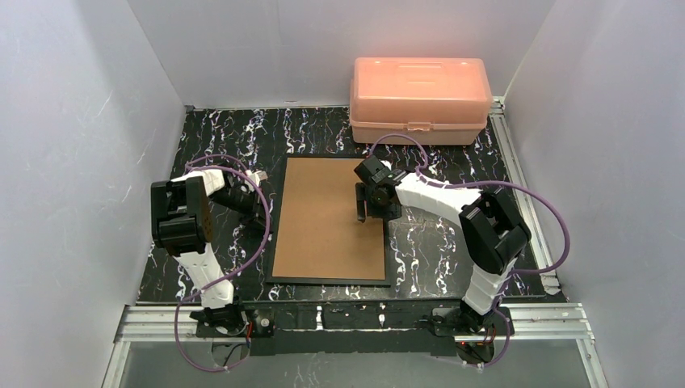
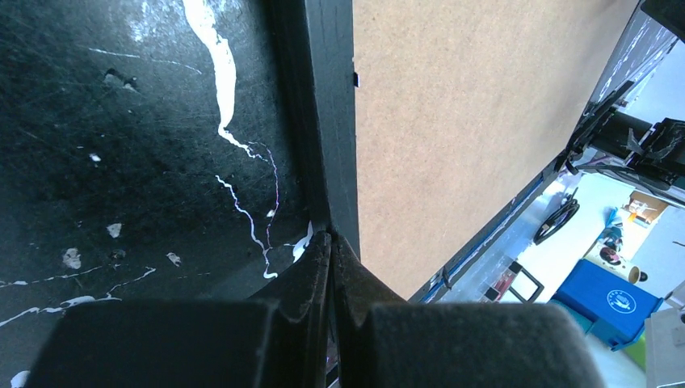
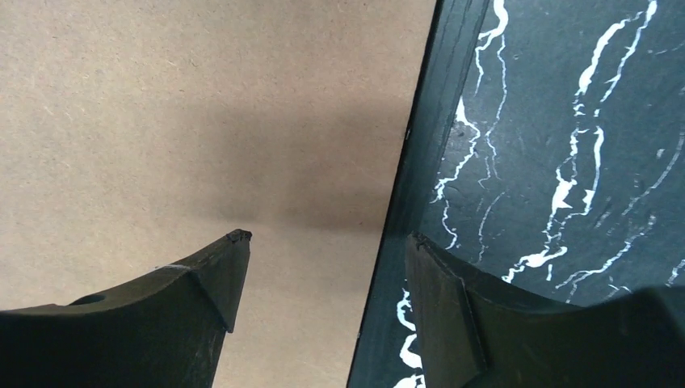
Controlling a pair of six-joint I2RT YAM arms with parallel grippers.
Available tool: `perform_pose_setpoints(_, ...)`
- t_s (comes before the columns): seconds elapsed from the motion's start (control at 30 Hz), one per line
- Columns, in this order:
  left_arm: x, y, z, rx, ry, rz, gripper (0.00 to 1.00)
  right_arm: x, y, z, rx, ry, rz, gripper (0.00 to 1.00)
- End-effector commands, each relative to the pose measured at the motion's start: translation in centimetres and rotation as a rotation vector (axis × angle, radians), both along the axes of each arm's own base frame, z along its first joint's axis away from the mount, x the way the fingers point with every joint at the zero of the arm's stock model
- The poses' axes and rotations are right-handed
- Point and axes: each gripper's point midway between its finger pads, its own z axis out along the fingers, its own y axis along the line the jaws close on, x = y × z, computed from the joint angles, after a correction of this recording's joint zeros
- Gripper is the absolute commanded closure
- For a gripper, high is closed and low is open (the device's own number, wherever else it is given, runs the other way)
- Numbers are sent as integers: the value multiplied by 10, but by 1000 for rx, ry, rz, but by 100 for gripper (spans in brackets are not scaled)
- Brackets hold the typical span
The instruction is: Put the photo into the frame
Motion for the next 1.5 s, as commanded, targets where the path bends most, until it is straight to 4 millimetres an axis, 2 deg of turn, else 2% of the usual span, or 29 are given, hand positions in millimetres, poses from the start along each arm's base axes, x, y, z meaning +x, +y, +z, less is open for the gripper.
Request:
perform_pose_setpoints(0.0,-6,-5,7,-20,-5,-18,100,15,-4,21,-63,-75,15,21)
perform_pose_setpoints(0.2,-6,-5,8,-15,-10,-19,100,17,6,29,-28,-101,36,20)
perform_pose_setpoints(0.37,-5,-4,12,-19,-13,-19,100,4,24,44,25,-134,74,28)
perform_pose_setpoints(0.5,-3,-5,17,-27,-17,-15,100,-26,48,52,99,-153,143,43)
perform_pose_setpoints(0.6,-2,-6,18,-30,-22,-14,100,-47,54,52,94,-168,179,47)
perform_pose_setpoints(0.73,-2,-5,17,-21,-21,-15,100,-56,55,46,134,-163,174,50)
perform_pose_setpoints(0.87,-3,-5,19,-24,-18,-14,100,-73,62,42,175,-137,208,61)
perform_pose_setpoints(0.97,-3,-5,20,-24,-18,-14,100,-92,61,50,172,-159,248,67)
perform_pose_setpoints(1.07,-2,-5,21,-26,-15,-14,100,-125,59,53,201,-147,283,70)
perform_pose_setpoints(1.17,-2,-4,21,-22,-19,-17,100,-157,50,47,200,-115,298,74)
perform_pose_setpoints(1.27,-2,-3,21,-14,-18,-22,100,-183,43,40,201,-86,314,83)
perform_pose_setpoints(1.33,-2,-3,20,-9,-19,-24,100,-195,40,33,195,-67,322,88)
perform_pose_setpoints(1.47,-2,-2,20,-8,-19,-23,100,-203,36,20,171,-48,332,97)
